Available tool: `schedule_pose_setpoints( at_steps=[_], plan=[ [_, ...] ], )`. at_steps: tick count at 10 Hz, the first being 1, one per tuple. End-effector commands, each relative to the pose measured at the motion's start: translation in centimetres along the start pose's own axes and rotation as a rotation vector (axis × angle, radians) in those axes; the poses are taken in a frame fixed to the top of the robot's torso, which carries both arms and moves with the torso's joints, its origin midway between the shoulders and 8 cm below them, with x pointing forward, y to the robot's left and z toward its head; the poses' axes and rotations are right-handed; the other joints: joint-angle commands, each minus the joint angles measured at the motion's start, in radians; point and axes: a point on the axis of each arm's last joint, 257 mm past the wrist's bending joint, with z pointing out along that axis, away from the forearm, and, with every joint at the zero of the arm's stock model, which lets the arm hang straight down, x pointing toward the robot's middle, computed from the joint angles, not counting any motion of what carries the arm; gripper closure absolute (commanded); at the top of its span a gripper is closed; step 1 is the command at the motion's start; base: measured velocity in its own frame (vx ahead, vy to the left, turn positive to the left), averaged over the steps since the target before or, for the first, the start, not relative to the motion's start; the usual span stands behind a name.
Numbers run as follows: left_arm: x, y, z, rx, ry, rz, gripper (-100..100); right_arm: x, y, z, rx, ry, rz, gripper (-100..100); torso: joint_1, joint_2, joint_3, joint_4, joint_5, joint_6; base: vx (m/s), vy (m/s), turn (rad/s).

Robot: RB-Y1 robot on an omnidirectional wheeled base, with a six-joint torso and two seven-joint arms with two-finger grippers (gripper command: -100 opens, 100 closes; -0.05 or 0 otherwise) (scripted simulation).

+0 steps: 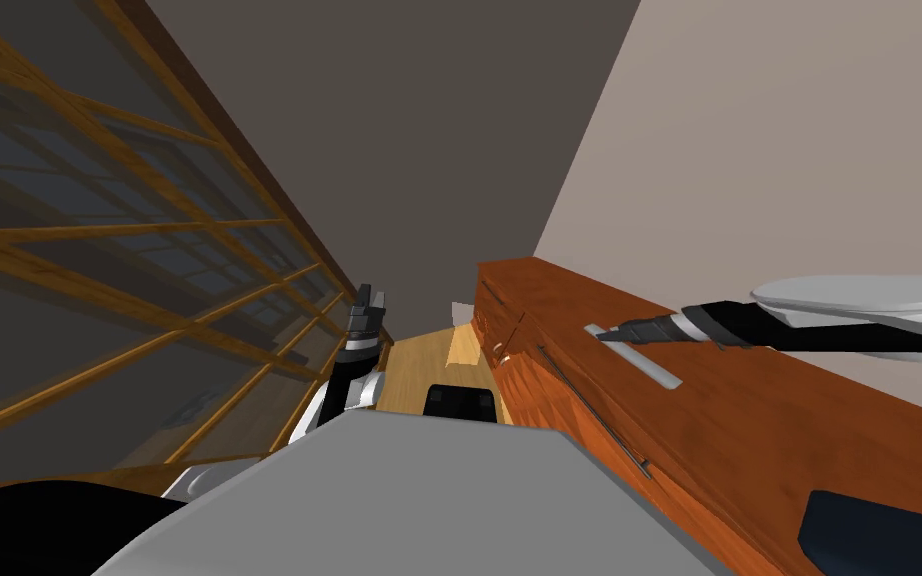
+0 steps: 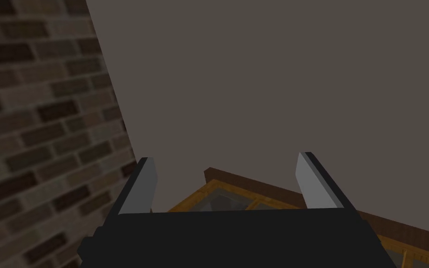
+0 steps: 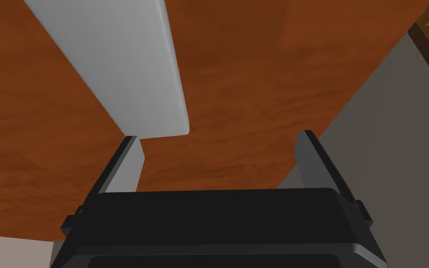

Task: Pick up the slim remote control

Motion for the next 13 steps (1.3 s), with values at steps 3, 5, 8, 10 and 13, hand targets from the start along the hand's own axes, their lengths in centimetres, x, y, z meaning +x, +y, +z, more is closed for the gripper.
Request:
schedule_pose_setpoints(
  at_steps=[3, 5, 8, 10, 13],
  plan=[
    [0.0, 0.0, 0.0, 0.0, 0.0, 0.0, 0, 2.5, -2.1, -0.9, 0.056, 0.155, -0.043, -100, 0.0, 0.0, 0.0, 0.0, 0.0, 0.0, 0.003, -0.026, 0.064],
    [0.0, 0.0, 0.0, 0.0, 0.0, 0.0, 0, 4.7, -3.0, -1.3, 0.081, 0.282, -0.073, -100, 0.001, 0.0, 0.0, 0.0, 0.0, 0.0, -0.001, -0.014, 0.085],
    [0.0, 0.0, 0.0, 0.0, 0.0, 0.0, 0, 7.5, -3.8, -1.9, 0.093, 0.434, -0.101, -100, 0.002, 0.0, 0.0, 0.0, 0.0, 0.0, -0.005, -0.002, 0.066],
    [0.0, 0.0, 0.0, 0.0, 0.0, 0.0, 0, 6.8, -3.6, -1.8, 0.092, 0.404, -0.096, 0, 0.002, 0.001, 0.001, 0.0, 0.0, 0.001, -0.001, 0.001, 0.005],
    [0.0, 0.0, 0.0, 0.0, 0.0, 0.0, 0, 10.3, -4.3, -0.9, 0.1, 0.402, -0.073, -100, 0.003, 0.0, 0.0, 0.0, 0.001, 0.001, 0.024, 0.022, 0.08]
  ],
)
